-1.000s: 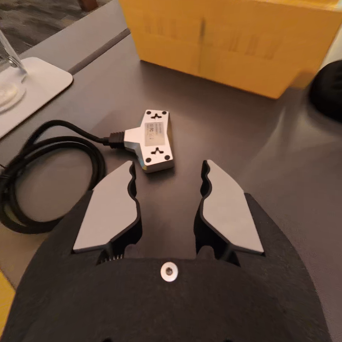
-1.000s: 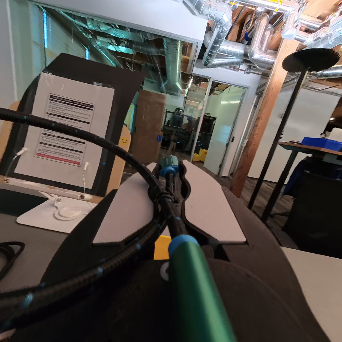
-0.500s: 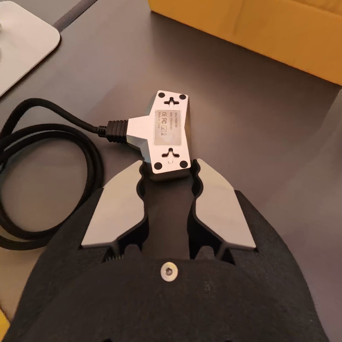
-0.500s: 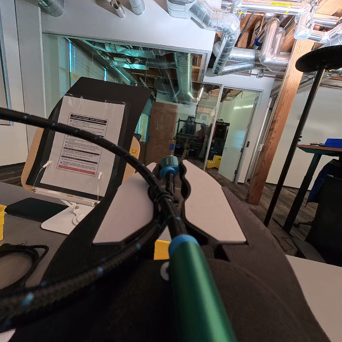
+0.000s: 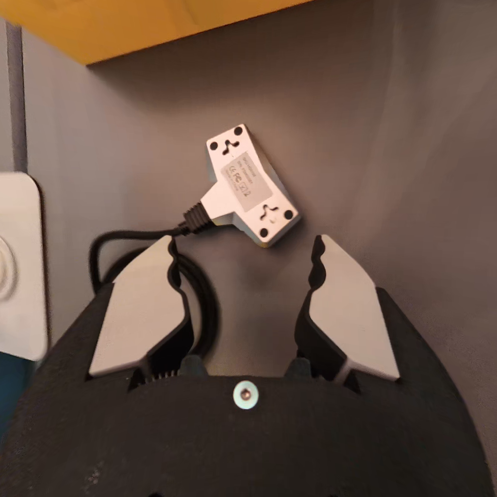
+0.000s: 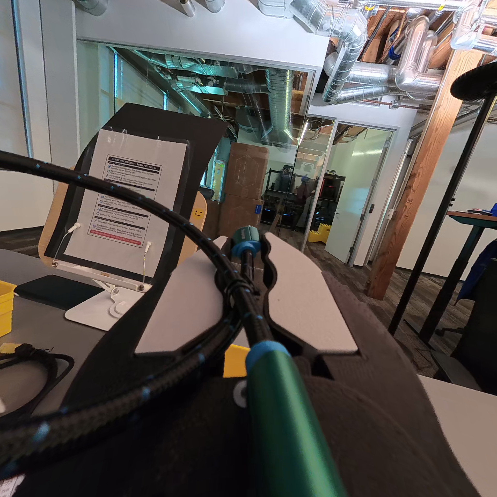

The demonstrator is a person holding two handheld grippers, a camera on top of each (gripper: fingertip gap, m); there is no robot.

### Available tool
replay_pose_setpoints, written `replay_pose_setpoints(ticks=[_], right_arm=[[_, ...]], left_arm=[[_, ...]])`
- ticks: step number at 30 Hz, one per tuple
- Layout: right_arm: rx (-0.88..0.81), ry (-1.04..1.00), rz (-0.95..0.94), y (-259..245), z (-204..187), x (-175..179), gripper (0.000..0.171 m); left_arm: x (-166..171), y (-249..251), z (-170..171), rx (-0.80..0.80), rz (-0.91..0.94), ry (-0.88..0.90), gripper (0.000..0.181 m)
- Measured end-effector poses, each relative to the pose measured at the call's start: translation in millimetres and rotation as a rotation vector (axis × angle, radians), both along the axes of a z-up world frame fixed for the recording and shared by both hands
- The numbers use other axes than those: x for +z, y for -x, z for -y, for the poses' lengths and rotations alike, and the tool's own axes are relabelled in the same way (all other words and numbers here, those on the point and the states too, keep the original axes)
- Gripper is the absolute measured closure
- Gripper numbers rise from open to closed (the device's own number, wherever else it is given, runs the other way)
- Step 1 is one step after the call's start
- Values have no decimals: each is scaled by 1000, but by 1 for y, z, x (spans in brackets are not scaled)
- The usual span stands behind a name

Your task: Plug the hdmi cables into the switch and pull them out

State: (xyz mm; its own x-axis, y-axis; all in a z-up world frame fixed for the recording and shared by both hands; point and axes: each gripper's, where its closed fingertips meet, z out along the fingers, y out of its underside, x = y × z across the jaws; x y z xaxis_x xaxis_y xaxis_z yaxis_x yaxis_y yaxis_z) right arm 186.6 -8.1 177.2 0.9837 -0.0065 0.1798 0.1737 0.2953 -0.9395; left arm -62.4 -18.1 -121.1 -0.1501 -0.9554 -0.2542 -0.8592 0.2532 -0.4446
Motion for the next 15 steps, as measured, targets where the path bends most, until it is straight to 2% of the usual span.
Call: replay_pose_setpoints(ticks=[4,8,12,15], right_arm=[[-19,24,35,-2,-5,-6,150],[2,35,39,3,-8,-8,149],[-10,48,84,7,-11,-10,150],[-15,57,101,7,-13,-11,150]], left_arm=[[-13,-14,5,-161,-101,119,72],[-29,-16,-5,-284,-205,74,69],[-42,-18,-8,-303,-259,163,73],[-43,-21,-7,-294,-225,193,73]])
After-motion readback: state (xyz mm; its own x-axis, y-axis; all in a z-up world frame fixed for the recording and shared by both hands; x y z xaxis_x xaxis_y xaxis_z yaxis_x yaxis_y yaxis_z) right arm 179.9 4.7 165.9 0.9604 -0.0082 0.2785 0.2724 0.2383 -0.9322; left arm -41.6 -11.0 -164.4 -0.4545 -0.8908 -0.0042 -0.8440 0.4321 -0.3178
